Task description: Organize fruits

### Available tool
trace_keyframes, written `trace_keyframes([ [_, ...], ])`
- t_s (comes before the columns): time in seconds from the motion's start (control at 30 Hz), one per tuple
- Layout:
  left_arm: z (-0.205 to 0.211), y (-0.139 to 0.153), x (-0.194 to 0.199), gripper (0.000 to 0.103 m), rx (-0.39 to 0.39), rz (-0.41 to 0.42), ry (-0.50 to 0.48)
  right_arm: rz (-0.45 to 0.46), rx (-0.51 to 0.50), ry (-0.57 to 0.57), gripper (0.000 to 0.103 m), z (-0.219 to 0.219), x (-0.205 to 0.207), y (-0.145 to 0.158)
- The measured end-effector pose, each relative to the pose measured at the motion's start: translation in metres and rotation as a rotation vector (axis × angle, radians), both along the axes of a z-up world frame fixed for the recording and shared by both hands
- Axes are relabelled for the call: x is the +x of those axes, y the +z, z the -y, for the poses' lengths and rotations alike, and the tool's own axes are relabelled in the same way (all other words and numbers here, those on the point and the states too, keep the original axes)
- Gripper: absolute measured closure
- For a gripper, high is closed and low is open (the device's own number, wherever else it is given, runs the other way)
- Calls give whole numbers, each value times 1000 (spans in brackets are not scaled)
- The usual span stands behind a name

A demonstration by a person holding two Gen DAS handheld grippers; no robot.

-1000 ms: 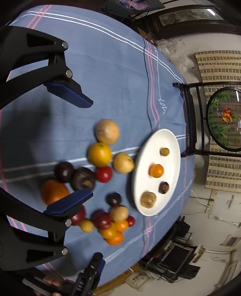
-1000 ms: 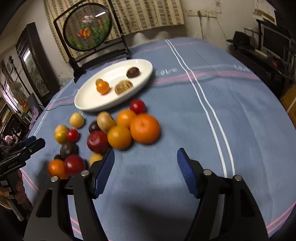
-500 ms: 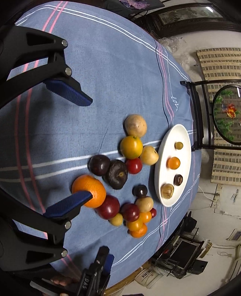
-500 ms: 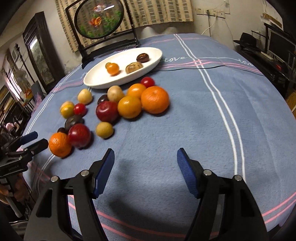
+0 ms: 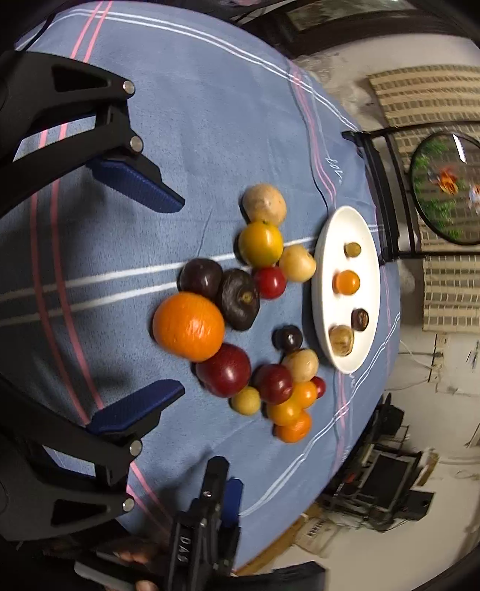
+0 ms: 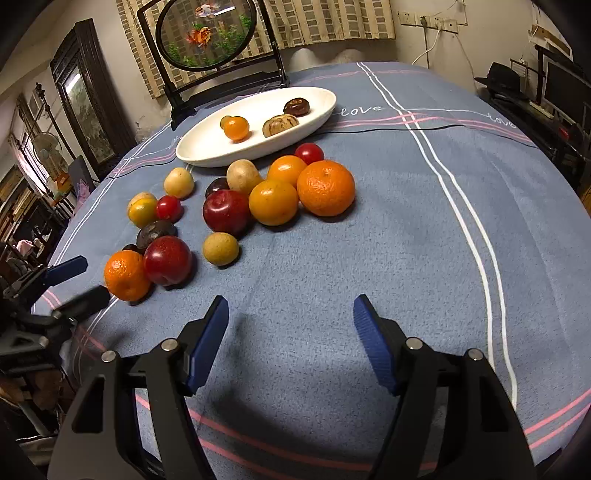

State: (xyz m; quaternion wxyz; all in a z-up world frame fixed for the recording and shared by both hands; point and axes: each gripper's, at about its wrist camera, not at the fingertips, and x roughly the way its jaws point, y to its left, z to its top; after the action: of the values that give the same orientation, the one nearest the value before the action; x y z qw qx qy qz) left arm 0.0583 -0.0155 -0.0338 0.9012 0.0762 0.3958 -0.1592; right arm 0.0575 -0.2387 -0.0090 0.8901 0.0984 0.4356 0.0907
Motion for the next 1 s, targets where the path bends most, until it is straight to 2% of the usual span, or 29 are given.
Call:
trace_keyframes([
  [0.07, 8, -2, 0, 22, 17, -2, -23, 1, 2, 1, 32, 0, -1, 0],
  [0.17, 16, -8, 3, 40, 12, -43, -49, 3, 6, 3, 32, 0, -1, 0],
  [0.2, 18, -10, 6, 50, 10, -56, -52, 3, 7, 4, 32, 1, -1, 0],
  [0.3, 21, -14, 13, 58, 25, -57, -24, 2, 10, 3, 32, 1, -2, -1],
  [0.53, 9, -9, 12, 60, -35, -73, -25, 10, 1, 5, 32, 0, -3, 3],
  [0.7, -10, 10, 4, 60, -94, -27, -8, 20, -26, 15, 32, -5, 0, 6],
  [0.87, -27, 20, 4, 60, -134, -8, 15, 44, -65, -29, 32, 2, 16, 15],
  [0.93, -32, 20, 5, 60, -140, -9, 25, 31, -111, -67, 32, 7, 27, 17],
  [1.0, -36, 19, 7, 60, -142, -12, 36, 15, -212, -70, 33, 5, 36, 17],
])
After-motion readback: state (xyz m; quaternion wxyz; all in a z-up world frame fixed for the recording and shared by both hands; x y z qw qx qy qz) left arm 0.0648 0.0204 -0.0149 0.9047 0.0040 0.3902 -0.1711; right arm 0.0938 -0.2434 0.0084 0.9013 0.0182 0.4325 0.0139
